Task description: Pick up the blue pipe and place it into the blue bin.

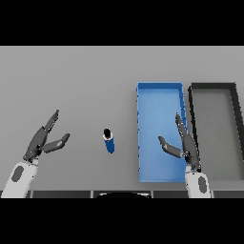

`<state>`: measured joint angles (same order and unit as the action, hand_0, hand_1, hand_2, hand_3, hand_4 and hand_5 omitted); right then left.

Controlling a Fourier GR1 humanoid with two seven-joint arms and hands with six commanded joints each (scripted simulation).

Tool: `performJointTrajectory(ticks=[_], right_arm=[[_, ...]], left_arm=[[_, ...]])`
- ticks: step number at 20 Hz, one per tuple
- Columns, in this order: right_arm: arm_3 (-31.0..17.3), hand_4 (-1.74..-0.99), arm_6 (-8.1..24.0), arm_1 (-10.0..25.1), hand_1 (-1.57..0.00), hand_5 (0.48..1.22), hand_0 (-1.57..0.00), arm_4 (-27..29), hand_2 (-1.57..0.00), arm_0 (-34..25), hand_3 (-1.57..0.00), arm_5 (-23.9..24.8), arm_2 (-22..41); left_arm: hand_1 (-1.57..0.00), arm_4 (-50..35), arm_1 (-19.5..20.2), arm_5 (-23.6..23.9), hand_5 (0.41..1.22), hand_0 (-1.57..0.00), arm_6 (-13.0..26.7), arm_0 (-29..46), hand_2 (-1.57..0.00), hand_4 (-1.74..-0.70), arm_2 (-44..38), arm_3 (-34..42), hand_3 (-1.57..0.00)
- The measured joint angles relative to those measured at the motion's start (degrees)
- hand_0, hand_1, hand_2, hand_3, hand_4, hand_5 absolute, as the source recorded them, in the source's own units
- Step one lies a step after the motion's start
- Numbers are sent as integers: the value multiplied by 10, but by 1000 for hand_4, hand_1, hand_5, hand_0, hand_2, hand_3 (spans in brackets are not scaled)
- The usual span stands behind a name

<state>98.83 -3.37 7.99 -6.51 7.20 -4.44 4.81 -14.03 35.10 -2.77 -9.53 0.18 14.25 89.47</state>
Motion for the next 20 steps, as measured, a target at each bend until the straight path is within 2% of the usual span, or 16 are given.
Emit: performJointTrajectory(ticks=[2, 4, 7, 11, 14, 17, 20], right_arm=[[0, -1220, -1, 1, 1, 589, 1, -2, 1, -1, 1, -2, 3], [-1, -1223, -16, 0, 1, 601, 1, -3, 1, -1, 1, -3, 4], [-8, -1233, -12, 10, 1, 604, 1, 4, 1, -12, 1, -8, -6], [-1, -1256, -36, 1, 1, 616, 1, -5, 1, 4, 1, -8, 6], [-5, -1263, -24, 1, 1, 617, 1, 0, 1, -4, 1, -6, 1], [1, -1272, -27, 6, 1, 617, 1, 10, 1, 3, 1, -10, -6], [3, -1276, -21, -3, 1, 613, 1, 3, 1, 11, 1, -8, 2]], left_arm=[[1, 5, 12, -26, 573, 1, -1, 8, 1, -1024, 17, 16, 1], [1, 10, 21, -49, 548, 1, 7, 10, 1, -1037, 38, 36, 1], [1, 9, 20, -70, 498, 1, 57, 3, 1, -1063, 69, 67, 1], [1, 32, -6, -82, 463, 1, 83, -7, 1, -1094, 113, 75, 1], [1, 57, -29, -87, 447, 1, 77, -16, 1, -1109, 142, 69, 1], [1, 66, -60, -91, 446, 1, 78, -25, 1, -1117, 160, 46, 1], [1, 81, -91, -84, 447, 1, 90, -47, 1, -1113, 172, 22, 1]])
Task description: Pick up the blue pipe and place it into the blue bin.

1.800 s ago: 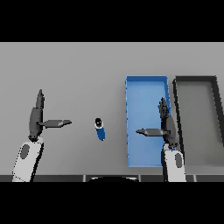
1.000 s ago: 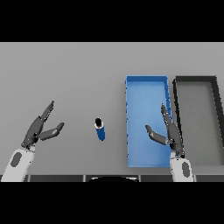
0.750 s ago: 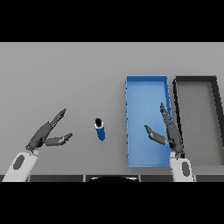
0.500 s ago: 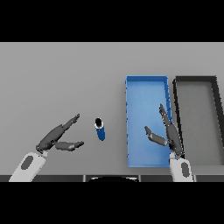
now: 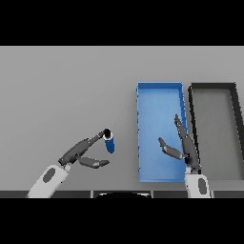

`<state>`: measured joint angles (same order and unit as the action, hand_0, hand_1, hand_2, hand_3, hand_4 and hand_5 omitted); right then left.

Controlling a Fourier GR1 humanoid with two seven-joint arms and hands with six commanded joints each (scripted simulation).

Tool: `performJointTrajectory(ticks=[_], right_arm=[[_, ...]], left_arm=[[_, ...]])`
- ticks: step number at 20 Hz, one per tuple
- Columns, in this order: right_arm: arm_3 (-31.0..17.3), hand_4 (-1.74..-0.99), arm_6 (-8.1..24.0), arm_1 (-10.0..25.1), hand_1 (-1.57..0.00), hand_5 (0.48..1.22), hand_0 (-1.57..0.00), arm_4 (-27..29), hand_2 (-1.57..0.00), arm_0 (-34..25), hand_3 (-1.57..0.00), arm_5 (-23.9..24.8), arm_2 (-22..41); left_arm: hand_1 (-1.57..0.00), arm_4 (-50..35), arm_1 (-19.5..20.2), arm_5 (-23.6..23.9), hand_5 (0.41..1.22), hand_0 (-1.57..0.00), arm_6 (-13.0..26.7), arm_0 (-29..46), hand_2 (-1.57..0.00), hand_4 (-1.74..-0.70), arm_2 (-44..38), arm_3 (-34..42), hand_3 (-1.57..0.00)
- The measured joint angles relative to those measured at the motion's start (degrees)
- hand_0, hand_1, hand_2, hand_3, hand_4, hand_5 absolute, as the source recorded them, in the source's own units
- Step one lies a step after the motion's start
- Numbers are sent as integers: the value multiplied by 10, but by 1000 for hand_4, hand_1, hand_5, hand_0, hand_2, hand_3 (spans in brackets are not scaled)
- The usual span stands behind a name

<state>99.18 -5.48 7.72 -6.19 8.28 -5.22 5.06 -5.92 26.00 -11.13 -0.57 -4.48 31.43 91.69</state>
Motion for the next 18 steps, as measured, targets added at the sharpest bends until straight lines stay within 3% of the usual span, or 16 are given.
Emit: performJointTrajectory(ticks=[4, 5, 7, 10, 12, 13, 15, 18], right_arm=[[5, -1274, 0, 5, 1, 603, 1, 6, 1, 8, 1, -3, -6], [6, -1266, -11, 6, 1, 598, 1, 9, 1, 11, 1, -4, -7], [-1, -1267, -3, 5, 1, 598, 1, 2, 1, 5, 1, 0, -6], [4, -1267, -7, 4, 1, 600, 1, 5, 1, 6, 1, -2, -6], [8, -1261, 2, 1, 1, 600, 1, 3, 1, 9, 1, 1, -4], [8, -1260, -4, 3, 1, 600, 1, 5, 1, 12, 1, -1, -6], [1, -1259, -5, 4, 1, 605, 1, 5, 1, 5, 1, -2, -7], [-9, -1259, -8, 4, 1, 614, 1, 8, 1, 2, 1, -4, -10]], left_arm=[[1, -6, -54, -11, 444, 1, 15, -38, 1, -1107, 10, -56, 1], [1, 8, -59, -6, 441, 1, 4, -43, 1, -1095, 11, -74, 1], [1, 27, -74, 2, 445, 1, -14, -65, 1, -1075, 14, -98, 1], [1, 18, -102, -5, 507, 1, -38, -76, -19, -1109, 14, -125, -18], [-160, 4, -121, -5, 607, -17, -57, -74, -290, -1208, 10, -130, -255], [-348, -8, -132, -3, 730, -187, -48, -79, -481, -1253, 2, -141, -519], [-788, -25, -148, 1, 906, -668, -53, -73, -873, -1419, -6, -148, -875], [-1170, -22, -163, 18, 1060, -1109, -55, -68, -1214, -1572, -6, -147, -1162]])
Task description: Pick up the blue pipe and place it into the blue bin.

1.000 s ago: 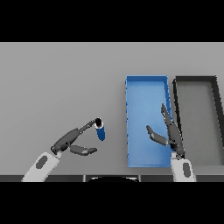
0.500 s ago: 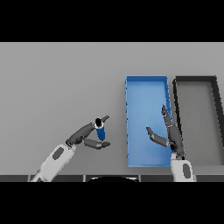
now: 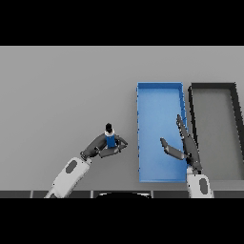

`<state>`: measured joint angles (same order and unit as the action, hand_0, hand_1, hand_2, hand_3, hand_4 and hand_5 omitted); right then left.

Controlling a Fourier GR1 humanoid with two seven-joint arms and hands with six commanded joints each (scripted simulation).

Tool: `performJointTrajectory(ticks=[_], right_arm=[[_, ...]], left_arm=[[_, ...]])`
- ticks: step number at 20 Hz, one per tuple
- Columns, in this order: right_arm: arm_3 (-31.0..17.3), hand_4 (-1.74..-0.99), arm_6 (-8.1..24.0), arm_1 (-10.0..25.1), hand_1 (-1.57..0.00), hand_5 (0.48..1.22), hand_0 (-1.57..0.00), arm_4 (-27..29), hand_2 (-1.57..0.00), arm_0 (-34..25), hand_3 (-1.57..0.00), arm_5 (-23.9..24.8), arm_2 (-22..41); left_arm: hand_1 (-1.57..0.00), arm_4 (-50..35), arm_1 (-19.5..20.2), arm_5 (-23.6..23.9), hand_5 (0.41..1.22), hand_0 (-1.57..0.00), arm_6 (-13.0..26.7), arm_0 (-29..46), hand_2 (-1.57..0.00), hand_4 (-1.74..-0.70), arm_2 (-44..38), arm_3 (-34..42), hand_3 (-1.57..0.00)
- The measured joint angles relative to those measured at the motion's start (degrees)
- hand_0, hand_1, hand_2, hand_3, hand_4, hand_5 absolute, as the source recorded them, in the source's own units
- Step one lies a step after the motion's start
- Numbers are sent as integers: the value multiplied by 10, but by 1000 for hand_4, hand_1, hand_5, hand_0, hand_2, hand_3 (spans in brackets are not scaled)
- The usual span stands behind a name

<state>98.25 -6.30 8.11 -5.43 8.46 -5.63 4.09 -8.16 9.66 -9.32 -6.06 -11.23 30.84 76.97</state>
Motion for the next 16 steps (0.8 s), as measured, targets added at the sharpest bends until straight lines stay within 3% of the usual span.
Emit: performJointTrajectory(ticks=[4, 9, 12, 16], right_arm=[[3, -1252, 4, 1, 1, 619, 1, 1, 1, -8, 1, -3, 2], [9, -1249, 0, 2, 1, 629, 1, -9, 1, -3, 1, 4, 3], [4, -1221, 6, 0, 1, 631, 1, -22, 1, -5, 1, 7, 11], [2, -1215, -14, 5, 1, 639, 1, -17, 1, -1, 1, 3, 5]], left_arm=[[-1407, 30, 3, 24, 1155, -1382, -23, 10, -1425, -1666, 23, 16, -1340], [-1517, 18, -4, 26, 1199, -1509, -55, -4, -1523, -1710, 23, 64, -1426], [-1543, 10, -5, 19, 1210, -1539, -44, -13, -1546, -1720, 32, 102, -1441], [-1560, 1, -3, 17, 1216, -1558, 3, -37, -1561, -1724, 35, 142, -1445]])
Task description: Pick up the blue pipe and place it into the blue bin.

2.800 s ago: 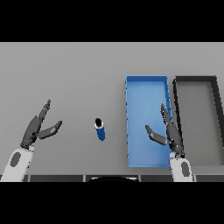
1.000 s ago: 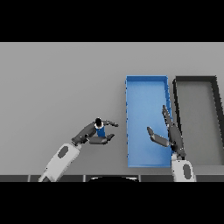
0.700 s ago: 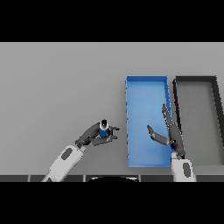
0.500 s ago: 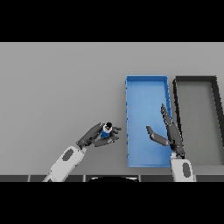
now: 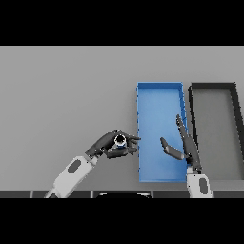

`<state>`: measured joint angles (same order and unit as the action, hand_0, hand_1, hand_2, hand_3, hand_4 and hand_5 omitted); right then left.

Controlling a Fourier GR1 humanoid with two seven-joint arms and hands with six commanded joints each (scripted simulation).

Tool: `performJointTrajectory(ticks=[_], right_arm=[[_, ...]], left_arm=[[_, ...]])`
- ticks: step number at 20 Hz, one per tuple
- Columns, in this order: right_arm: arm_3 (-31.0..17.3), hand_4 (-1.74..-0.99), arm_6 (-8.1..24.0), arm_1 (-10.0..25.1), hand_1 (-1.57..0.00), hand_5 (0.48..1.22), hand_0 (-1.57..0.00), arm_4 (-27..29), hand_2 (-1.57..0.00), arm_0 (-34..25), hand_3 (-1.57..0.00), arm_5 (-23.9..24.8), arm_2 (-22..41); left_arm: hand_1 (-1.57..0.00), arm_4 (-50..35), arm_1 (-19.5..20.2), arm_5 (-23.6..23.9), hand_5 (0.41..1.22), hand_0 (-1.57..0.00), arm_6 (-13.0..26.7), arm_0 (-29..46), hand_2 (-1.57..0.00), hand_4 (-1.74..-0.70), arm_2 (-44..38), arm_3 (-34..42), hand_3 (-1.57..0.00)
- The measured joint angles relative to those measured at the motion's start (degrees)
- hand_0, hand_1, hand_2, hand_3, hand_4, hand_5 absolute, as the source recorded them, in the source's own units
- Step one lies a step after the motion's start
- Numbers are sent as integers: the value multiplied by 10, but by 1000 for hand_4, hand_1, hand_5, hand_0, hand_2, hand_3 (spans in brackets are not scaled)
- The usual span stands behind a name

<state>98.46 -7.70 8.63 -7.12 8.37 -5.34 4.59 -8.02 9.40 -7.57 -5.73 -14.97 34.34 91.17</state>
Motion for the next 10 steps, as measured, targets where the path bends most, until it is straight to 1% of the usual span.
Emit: performJointTrajectory(ticks=[1, 2, 3, 4, 6, 9, 10], right_arm=[[3, -1208, -8, 1, 1, 640, 1, 4, 1, 5, 1, -1, -3], [3, -1195, -5, 4, 1, 635, 1, 2, 1, 3, 1, 1, -4], [0, -1189, 7, 1, 1, 631, 1, -1, 1, -3, 1, 3, -3], [-4, -1186, 5, 4, 1, 629, 1, 0, 1, -4, 1, 2, -4], [-6, -1177, 6, 1, 1, 629, 1, 5, 1, -2, 1, 3, -8], [-4, -1186, 2, -1, 1, 629, 1, 7, 1, 4, 1, 2, -7], [2, -1192, -8, -2, 1, 628, 1, 8, 1, 14, 1, 2, -7]], left_arm=[[-1562, -7, 4, -4, 1217, -1561, 12, -3, -1563, -1726, -2, 6, -1445], [-1564, -7, 2, -6, 1218, -1563, 20, -4, -1565, -1726, 2, 8, -1443], [-1565, -5, -2, -6, 1219, -1564, 29, -13, -1566, -1727, 3, 8, -1442], [-1566, -4, -3, -7, 1219, -1566, 37, -16, -1567, -1727, 4, 5, -1441], [-1568, -3, 1, -11, 1219, -1568, 30, -11, -1568, -1729, 6, 9, -1442], [-1569, -9, 1, -12, 1219, -1569, 43, -12, -1570, -1730, 4, 11, -1443], [-1570, -5, -2, -12, 1220, -1570, 42, -9, -1570, -1730, 7, 6, -1443]])
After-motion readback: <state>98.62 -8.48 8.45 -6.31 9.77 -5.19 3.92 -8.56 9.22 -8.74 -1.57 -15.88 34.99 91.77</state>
